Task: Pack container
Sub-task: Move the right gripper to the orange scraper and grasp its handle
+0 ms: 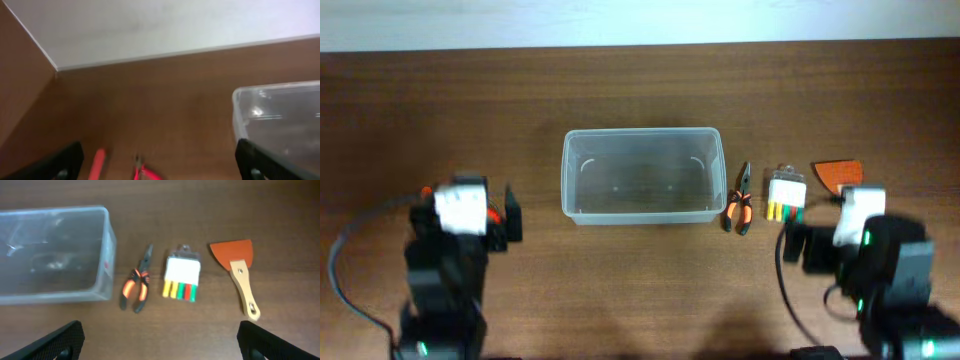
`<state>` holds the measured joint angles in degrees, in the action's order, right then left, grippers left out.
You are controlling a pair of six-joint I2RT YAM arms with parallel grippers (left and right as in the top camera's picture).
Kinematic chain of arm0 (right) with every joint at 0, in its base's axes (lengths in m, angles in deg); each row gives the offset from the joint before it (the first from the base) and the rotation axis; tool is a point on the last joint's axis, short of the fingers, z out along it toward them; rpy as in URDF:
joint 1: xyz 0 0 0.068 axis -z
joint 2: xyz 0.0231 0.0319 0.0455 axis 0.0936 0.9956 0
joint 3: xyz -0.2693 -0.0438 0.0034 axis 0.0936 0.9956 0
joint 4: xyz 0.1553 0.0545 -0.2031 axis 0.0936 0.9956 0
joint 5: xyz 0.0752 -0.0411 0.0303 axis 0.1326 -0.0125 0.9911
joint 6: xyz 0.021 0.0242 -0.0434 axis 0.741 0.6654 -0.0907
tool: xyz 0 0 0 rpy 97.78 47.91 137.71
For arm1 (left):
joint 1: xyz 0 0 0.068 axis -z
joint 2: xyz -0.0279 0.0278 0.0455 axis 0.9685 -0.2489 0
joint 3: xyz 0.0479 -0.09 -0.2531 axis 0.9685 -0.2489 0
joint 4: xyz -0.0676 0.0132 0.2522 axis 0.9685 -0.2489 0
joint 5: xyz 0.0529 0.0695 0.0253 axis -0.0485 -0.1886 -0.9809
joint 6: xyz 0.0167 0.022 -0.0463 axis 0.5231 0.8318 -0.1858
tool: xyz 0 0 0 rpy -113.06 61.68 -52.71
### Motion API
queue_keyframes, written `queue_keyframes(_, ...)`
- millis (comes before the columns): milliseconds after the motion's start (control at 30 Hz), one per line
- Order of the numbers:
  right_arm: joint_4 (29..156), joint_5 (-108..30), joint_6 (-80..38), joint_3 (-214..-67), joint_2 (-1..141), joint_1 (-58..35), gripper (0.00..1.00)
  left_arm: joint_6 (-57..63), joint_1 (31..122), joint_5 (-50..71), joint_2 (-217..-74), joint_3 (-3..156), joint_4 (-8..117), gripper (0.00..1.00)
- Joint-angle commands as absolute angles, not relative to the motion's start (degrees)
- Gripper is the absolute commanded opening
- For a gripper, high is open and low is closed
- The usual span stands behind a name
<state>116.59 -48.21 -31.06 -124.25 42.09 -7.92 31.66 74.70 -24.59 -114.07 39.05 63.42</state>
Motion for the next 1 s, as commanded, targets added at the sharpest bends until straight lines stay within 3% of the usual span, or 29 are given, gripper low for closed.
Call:
queue_keyframes(0, 117.5, -42.7, -31.0, -132.7, 49.8, -7.6, 0.98, 31.2, 72.6, -23.5, -125.8, 50.7, 57.8, 0.99)
queue_keyframes(233, 120.7, -43.2, -32.0, -140.9, 64.6, -1.7, 0.99, 31.2, 66.0, -7.2, -145.5, 65.1, 51.7, 0.99)
queue_keyframes(600, 116.2, -45.2, -40.6, -140.9, 85.2, 19.1, 0.99, 31.6, 63.8, -8.4, -156.5, 65.2, 54.4, 0.99)
queue_keyframes(967, 109.3, -46.4, -53.6, -140.9, 99.0, 22.8, 0.99, 31.6, 63.8, -8.4, -162.2, 65.2, 54.7, 0.99)
